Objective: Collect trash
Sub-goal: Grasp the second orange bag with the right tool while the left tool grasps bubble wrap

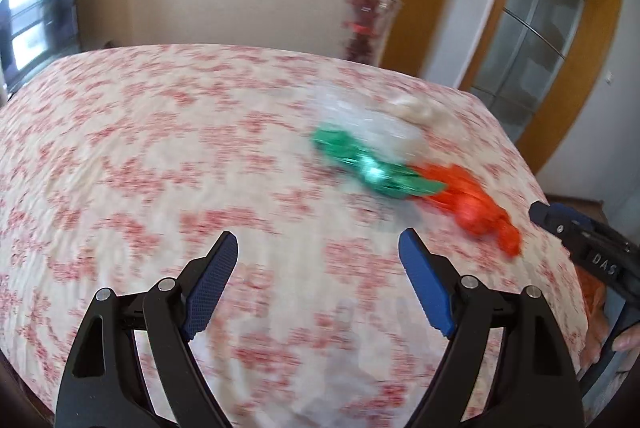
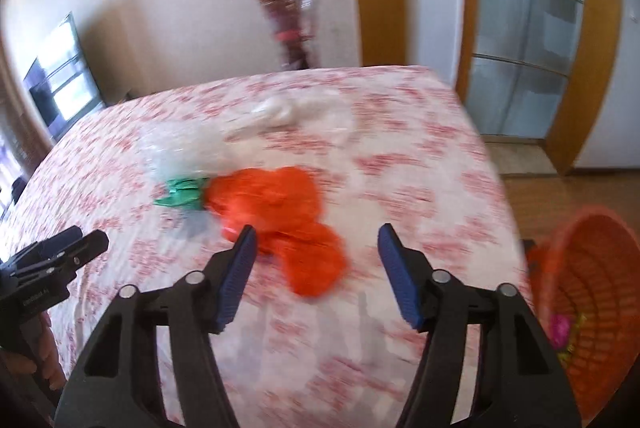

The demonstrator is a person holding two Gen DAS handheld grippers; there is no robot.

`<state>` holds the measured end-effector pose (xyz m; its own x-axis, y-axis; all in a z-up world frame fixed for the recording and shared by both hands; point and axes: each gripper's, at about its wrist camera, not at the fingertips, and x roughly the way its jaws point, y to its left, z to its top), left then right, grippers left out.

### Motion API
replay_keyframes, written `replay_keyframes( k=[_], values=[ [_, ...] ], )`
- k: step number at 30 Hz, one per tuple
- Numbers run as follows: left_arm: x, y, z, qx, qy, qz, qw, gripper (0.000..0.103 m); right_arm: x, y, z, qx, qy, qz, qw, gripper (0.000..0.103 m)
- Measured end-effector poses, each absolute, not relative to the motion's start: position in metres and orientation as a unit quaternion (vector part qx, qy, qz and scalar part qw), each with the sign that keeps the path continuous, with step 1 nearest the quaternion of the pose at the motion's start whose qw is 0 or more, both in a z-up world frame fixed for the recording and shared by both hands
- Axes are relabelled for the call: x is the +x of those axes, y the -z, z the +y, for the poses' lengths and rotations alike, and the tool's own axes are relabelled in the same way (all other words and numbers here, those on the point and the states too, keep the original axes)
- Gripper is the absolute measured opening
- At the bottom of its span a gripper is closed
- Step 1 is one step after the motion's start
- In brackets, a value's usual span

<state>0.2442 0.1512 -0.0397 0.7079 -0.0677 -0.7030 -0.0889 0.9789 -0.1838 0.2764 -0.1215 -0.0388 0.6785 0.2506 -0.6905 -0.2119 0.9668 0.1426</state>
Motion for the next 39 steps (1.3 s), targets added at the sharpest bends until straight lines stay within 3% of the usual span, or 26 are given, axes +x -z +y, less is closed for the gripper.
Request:
replay_keyframes(
  k=[13,18,23,39],
  values=[
    [0.243,0.057,0.203,-0.137,-0.036,0.394,0.908,0.082,0.321,0.079,-0.052,-0.026,-0.127,0.424,0.896,0.058],
    [0.246,0.061,0.205,-0.140,-0.034,0.400,0.905,0.082,0.324,0.083,-0.056,-0.030,-0.114,0.427,0.897,0.042],
    [0.249,0.059,0.197,-0.140,-0.026,0.401,0.905,0.082,0.321,0.082,-0.068,-0.019,-0.117,0.428,0.896,0.036],
    [0.331,0.011,0.130,-0.114,0.011,0.367,0.923,0.087,0.298,0.086,-0.170,0.023,-0.043,0.427,0.903,0.034]
  ],
)
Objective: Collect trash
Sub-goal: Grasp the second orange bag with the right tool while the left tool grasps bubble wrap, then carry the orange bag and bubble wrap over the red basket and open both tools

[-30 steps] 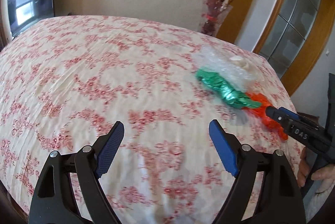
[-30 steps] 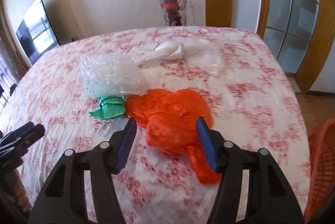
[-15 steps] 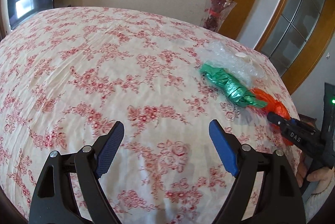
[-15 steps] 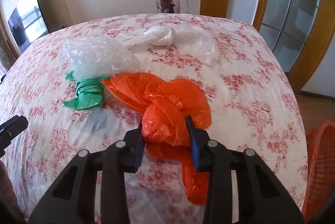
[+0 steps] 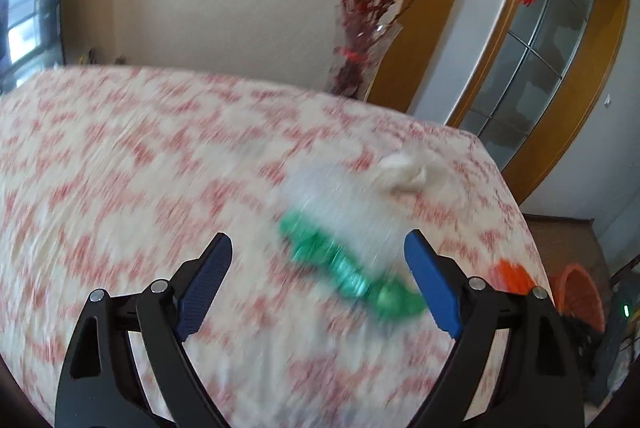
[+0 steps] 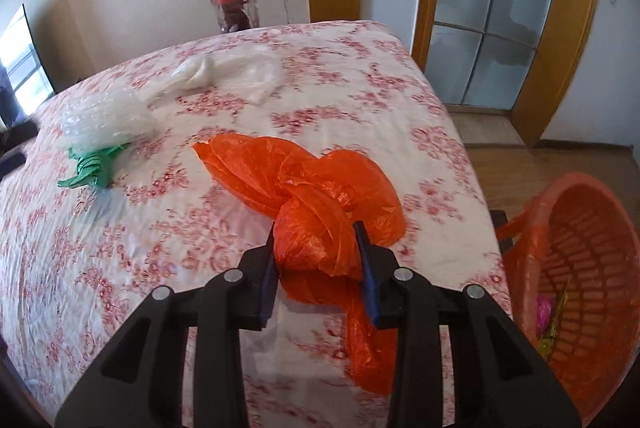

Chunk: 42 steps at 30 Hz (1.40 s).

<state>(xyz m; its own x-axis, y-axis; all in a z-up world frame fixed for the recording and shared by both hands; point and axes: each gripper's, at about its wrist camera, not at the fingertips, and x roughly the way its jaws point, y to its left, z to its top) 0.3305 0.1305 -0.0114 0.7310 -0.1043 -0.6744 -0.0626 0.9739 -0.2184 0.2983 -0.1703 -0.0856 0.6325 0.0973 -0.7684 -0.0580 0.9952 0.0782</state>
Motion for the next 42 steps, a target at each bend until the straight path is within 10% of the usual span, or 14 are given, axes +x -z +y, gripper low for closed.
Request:
replay_keyframes(
  k=[13,20,25,42],
  values=[
    [0.395,0.045,0.102,-0.051,0.000,0.436,0.898,0.085,0.294,0.089,-0.177,0.026,-0.057,0.423,0.904,0.034],
    [0.389,0.043,0.081,-0.020,0.033,0.422,0.906,0.033,0.296,0.089,-0.177,0.031,-0.059,0.423,0.904,0.034],
    [0.384,0.034,0.075,-0.019,0.050,0.407,0.912,0.020,0.294,0.088,-0.178,0.032,-0.059,0.422,0.904,0.034],
    [0.319,-0.012,0.040,-0.040,0.108,0.366,0.923,0.018,0.244,0.038,-0.212,0.070,-0.047,0.370,0.925,0.033]
  ],
)
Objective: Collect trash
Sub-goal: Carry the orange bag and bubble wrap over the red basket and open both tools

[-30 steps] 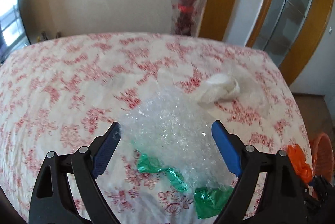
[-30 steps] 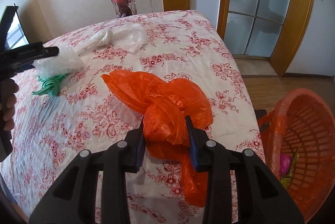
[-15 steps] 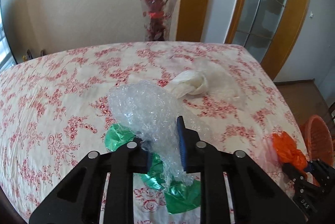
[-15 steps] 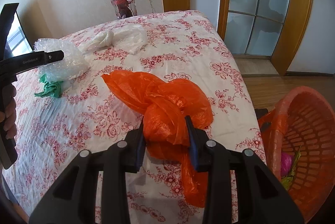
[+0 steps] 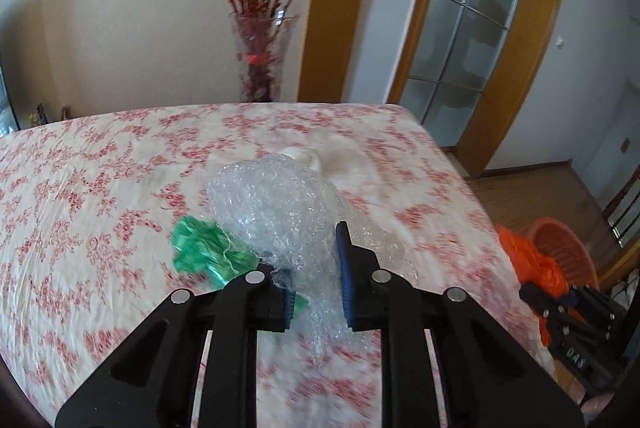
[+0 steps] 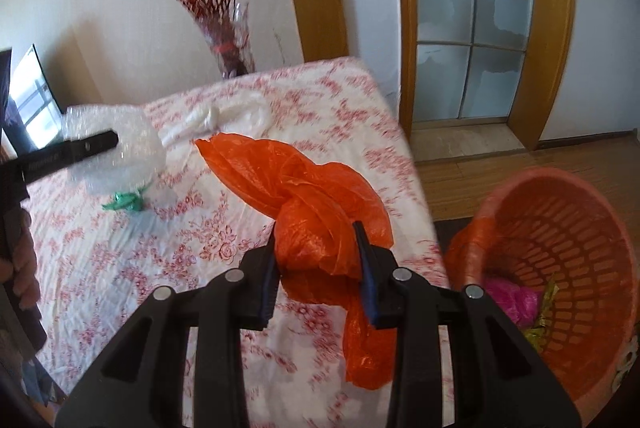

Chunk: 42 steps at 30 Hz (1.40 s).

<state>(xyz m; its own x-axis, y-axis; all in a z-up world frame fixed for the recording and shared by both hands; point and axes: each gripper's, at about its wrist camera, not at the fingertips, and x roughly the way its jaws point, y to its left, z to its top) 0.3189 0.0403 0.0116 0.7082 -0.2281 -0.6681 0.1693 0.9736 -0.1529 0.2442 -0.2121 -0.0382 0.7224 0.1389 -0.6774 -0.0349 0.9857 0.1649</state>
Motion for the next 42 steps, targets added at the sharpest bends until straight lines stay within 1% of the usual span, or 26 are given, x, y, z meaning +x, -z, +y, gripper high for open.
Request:
replay_keyframes(
  k=[7,16,28,42],
  values=[
    [0.292,-0.026,-0.003,-0.038,0.160,0.355,0.920,0.018,0.217,0.012,-0.246,0.099,-0.027,0.335,0.937,0.033],
    [0.273,-0.029,-0.071,-0.022,0.228,0.350,0.908,0.018,0.184,-0.007,-0.299,0.123,0.025,0.298,0.946,0.033],
    [0.263,-0.015,-0.165,-0.001,0.304,0.358,0.883,0.018,0.159,0.005,-0.375,0.160,0.098,0.292,0.938,0.033],
    [0.256,0.006,-0.230,0.021,0.355,0.379,0.854,0.018,0.148,0.026,-0.431,0.195,0.141,0.292,0.926,0.034]
  ],
)
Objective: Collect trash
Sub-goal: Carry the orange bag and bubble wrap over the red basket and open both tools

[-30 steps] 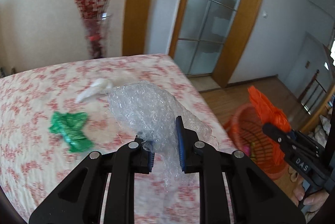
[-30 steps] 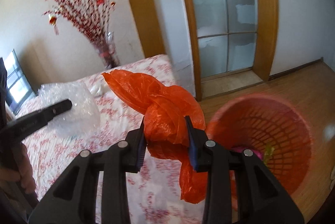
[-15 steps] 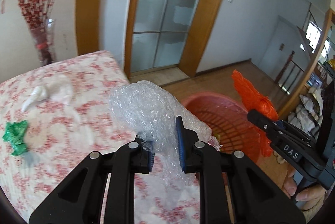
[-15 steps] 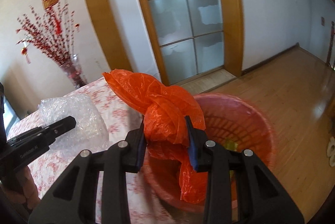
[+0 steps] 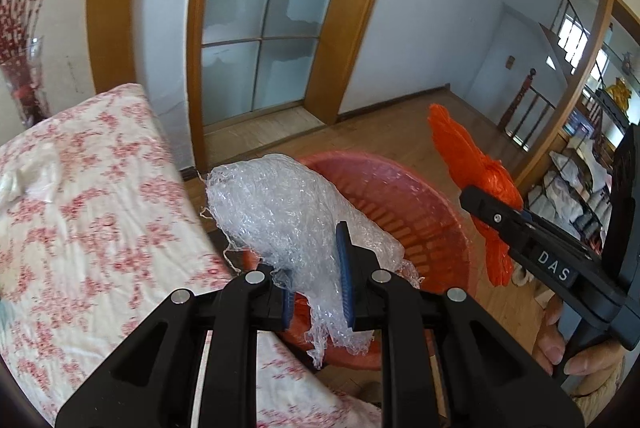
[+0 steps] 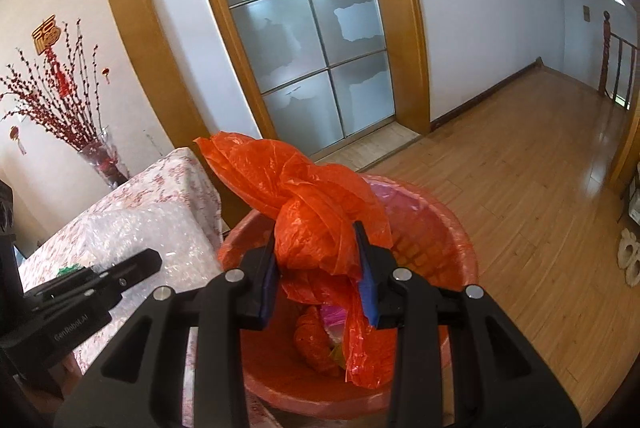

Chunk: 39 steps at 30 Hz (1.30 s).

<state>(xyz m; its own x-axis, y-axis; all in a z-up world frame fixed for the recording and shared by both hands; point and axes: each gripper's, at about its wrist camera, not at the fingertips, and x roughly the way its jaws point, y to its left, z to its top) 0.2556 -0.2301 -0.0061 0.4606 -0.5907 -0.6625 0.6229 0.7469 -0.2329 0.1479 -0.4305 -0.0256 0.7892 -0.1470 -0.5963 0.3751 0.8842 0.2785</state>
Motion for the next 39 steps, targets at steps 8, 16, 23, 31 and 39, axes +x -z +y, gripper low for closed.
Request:
replay_keyframes(
  k=[8,16,23,31,39],
  values=[
    [0.257,0.018,-0.256,0.034,0.374,0.393,0.839,0.018,0.153,0.040,-0.450,0.213,0.147,0.298,0.919,0.034],
    [0.258,0.032,-0.271,0.042,0.385,0.410,0.826,0.018,0.163,0.049,-0.455,0.221,0.150,0.305,0.914,0.034],
    [0.263,0.042,-0.269,0.041,0.375,0.423,0.824,0.039,0.168,0.055,-0.462,0.235,0.148,0.304,0.911,0.049],
    [0.271,0.045,-0.245,0.039,0.338,0.425,0.839,0.062,0.170,0.056,-0.461,0.233,0.160,0.297,0.912,0.068],
    [0.275,0.042,-0.206,0.056,0.278,0.414,0.865,0.081,0.173,0.056,-0.449,0.208,0.171,0.303,0.914,0.082]
  ],
)
